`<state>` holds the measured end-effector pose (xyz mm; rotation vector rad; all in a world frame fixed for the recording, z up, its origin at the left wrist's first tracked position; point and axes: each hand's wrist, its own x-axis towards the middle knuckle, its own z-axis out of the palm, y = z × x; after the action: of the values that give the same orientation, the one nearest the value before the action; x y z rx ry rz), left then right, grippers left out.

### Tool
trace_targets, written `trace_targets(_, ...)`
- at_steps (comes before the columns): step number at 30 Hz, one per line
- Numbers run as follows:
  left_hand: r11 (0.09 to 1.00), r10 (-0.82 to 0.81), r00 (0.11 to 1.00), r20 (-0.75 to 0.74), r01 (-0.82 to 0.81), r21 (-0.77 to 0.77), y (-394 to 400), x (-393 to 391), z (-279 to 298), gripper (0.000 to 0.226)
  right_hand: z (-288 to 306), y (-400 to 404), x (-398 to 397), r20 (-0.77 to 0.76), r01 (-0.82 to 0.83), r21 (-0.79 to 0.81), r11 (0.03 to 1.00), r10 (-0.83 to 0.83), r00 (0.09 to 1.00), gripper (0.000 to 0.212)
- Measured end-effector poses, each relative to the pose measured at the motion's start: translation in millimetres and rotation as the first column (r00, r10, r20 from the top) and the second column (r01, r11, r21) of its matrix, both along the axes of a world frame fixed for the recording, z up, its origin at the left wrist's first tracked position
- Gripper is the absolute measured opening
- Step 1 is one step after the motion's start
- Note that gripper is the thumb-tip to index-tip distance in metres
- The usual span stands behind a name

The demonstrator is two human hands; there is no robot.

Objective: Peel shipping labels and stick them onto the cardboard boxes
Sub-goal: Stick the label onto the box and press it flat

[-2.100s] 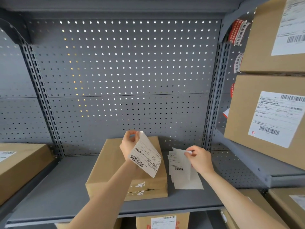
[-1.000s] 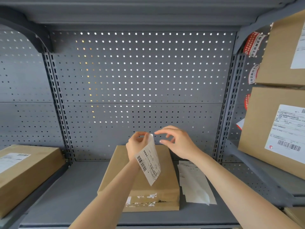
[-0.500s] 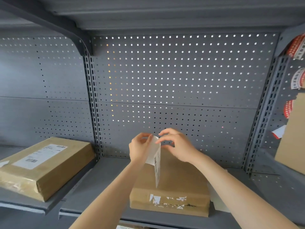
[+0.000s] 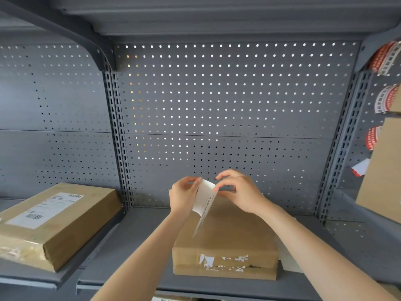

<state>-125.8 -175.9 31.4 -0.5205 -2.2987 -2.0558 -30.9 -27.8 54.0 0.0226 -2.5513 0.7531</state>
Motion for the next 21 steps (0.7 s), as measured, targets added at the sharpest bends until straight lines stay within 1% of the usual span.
trace_targets(7,0.999,-0.051,0.999,0.016,0.051,0.006,9.7,4.1,-2.1,0.012,-2.5,12.6,13.4,-0.003,0.054,0.005,0.999,-0.054,0.999,0.009)
trace_targets(12,0.997,-0.072,0.997,0.016,0.073,-0.018,15.2,3.1,-4.9,0.015,-4.3,16.9,18.4,-0.010,0.072,0.002,0.997,-0.072,0.997,0.010)
trace_targets(16,0.995,-0.099,0.995,-0.003,0.099,-0.008,16.0,3.6,-6.8,0.018,-8.2,22.0,17.2,0.002,0.096,0.028,0.995,-0.097,0.995,0.007)
trace_targets(21,0.993,-0.097,0.995,-0.032,0.095,-0.066,15.0,4.2,-6.8,0.019,-9.9,24.6,16.9,0.005,0.105,0.011,0.994,-0.105,0.994,0.006)
